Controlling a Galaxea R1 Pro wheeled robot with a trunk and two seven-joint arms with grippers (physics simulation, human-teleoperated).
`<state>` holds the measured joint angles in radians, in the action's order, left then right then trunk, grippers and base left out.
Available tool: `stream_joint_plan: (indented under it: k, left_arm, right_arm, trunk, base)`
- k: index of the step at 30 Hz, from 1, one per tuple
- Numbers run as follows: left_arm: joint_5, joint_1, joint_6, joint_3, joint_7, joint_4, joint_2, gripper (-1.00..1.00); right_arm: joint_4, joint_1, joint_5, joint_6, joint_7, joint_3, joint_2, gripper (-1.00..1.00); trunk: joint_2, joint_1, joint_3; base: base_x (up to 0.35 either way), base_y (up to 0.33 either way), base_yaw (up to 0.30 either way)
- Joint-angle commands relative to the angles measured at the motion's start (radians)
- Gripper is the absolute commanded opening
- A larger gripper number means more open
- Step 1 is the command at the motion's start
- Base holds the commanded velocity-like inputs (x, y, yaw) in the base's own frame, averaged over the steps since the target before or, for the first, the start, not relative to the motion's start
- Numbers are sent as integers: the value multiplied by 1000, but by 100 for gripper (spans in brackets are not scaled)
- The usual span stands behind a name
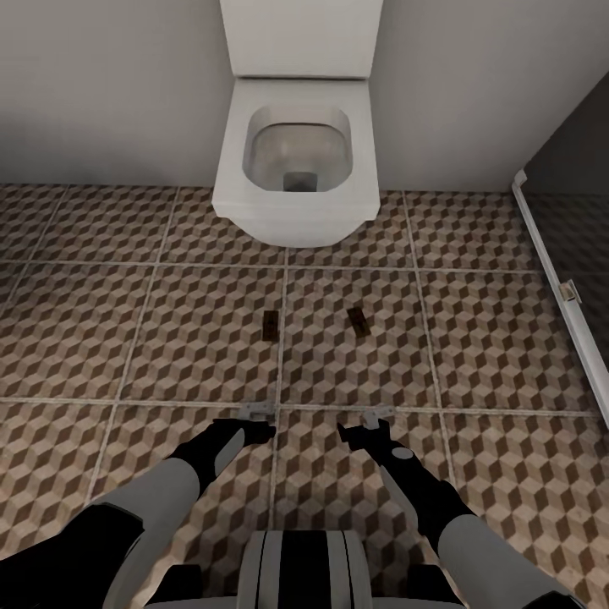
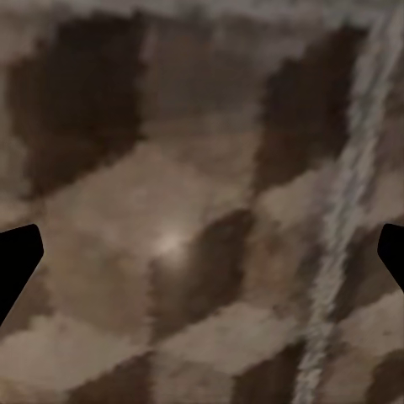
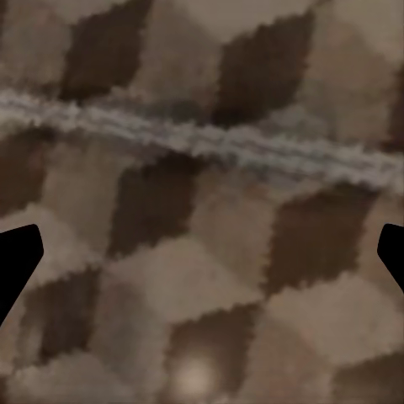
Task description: Take the four mousetraps from the cabinet in the bathroom and place them on the bathroom floor. Make sure all four end up on the same floor surface, and ensure that at least two of them are either under or directly next to the same bathroom sink.
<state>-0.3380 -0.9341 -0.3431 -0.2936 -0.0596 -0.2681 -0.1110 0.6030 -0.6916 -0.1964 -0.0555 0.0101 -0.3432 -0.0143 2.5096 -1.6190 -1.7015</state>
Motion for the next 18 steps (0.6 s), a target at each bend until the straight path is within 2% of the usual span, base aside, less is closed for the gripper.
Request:
stream_joint_plan:
  k: [1, 18]
  left_arm:
    - [-10, 0, -5, -8, -6, -2, 1, 100]
    - [-10, 0, -5, -8, -6, 0, -7, 100]
  right_arm:
    - [1, 0, -9, -4, 1, -2, 1, 100]
    - [0, 0, -9, -4, 1, -3, 1, 100]
  trunk:
    - [0, 0, 0]
    - [0, 0, 0]
  base:
    - [0, 0, 0]
    - [0, 0, 0]
